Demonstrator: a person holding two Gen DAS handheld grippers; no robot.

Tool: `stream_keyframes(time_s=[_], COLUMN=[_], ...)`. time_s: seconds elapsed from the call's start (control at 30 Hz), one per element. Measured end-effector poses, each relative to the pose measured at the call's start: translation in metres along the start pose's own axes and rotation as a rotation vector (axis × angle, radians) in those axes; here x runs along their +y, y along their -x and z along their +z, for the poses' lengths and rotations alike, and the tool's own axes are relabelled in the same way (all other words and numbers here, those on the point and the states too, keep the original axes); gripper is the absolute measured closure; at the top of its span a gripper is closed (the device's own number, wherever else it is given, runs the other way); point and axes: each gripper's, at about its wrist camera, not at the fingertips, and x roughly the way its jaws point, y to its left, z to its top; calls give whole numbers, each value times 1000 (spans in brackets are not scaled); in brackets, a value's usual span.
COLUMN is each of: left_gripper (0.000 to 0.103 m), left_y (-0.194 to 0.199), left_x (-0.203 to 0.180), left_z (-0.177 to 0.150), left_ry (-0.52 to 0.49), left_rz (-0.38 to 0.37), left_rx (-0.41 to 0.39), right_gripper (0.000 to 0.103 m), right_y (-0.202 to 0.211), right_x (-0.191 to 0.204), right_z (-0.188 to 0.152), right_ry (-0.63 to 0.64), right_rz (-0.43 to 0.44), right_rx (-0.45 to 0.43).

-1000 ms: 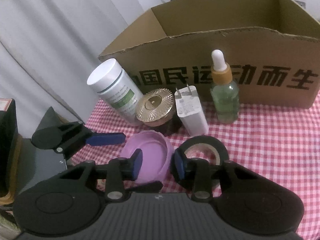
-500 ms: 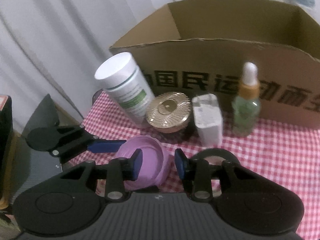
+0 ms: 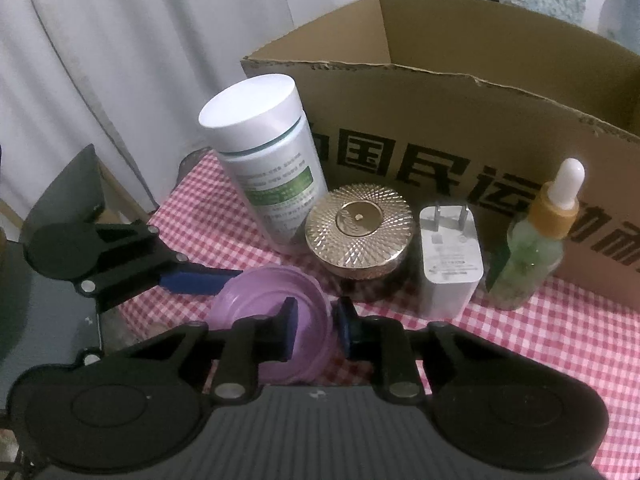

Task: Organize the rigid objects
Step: 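Grasp the purple lid by its rim with the right gripper, then carry the purple lid into the box and open the right gripper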

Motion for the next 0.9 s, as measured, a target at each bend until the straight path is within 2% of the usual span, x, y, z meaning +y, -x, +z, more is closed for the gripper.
stream_keyframes(time_s=[0.33, 0.53, 0.73, 0.9], left_gripper=[29, 29, 29, 29], left_y=[29, 63, 96, 104], left_x=[-4, -6, -3, 5], left_z=[6, 19, 49, 89], left_ry=[-4, -18, -57, -79], left_rz=[31, 74, 135, 144], left_rx=[-73, -178, -298, -355], right_gripper=[81, 80, 80, 80], right_y=[26, 63, 100, 118], right_x=[8, 21, 32, 28], right_z=[3, 14, 45, 82], right_ry=[15, 61, 117, 154], right_rz=[4, -1, 6, -5], right_rx=[-73, -172, -301, -368])
